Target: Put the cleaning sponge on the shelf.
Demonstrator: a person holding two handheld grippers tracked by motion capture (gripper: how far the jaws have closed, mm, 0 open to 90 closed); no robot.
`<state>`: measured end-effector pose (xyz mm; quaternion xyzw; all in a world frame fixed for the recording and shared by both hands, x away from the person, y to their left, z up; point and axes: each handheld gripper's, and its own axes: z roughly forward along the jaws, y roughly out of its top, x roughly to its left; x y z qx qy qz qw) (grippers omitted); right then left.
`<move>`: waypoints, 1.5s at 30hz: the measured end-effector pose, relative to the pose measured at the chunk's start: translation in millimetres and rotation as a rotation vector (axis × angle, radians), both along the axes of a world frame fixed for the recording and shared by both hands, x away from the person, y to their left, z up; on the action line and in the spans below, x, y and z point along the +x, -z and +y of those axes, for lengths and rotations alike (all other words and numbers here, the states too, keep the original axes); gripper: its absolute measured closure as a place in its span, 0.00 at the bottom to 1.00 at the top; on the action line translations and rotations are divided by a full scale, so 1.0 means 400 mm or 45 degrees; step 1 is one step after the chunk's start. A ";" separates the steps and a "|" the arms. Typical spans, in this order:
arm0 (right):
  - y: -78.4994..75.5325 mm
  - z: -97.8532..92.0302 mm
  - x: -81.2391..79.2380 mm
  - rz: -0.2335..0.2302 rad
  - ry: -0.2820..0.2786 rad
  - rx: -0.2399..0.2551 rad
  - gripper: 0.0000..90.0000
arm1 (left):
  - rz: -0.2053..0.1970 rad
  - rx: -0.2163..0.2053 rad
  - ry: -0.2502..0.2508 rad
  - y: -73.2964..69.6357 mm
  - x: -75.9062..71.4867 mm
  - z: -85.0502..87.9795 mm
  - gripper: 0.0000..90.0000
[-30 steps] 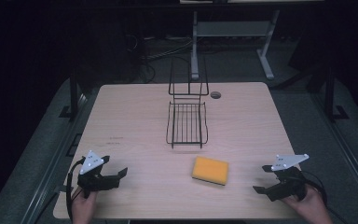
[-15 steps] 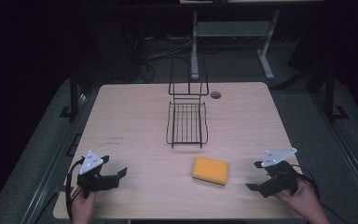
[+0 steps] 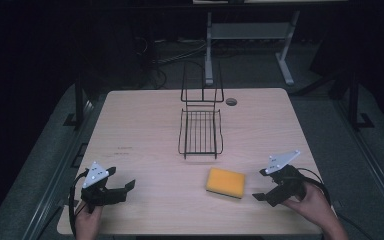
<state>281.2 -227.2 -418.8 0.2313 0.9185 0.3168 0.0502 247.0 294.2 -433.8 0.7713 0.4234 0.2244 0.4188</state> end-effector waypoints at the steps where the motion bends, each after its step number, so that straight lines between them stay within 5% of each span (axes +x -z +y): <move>1: -0.001 0.004 0.003 -0.004 -0.012 -0.003 0.16 | -0.001 0.000 -0.001 0.000 0.000 0.001 0.16; 21: -0.025 0.087 0.055 0.010 -0.113 -0.033 0.16 | -0.008 -0.010 -0.004 -0.002 -0.001 0.004 0.16; 45: -0.004 0.192 0.104 0.049 -0.223 -0.073 0.16 | -0.010 -0.018 -0.009 -0.004 -0.001 0.008 0.16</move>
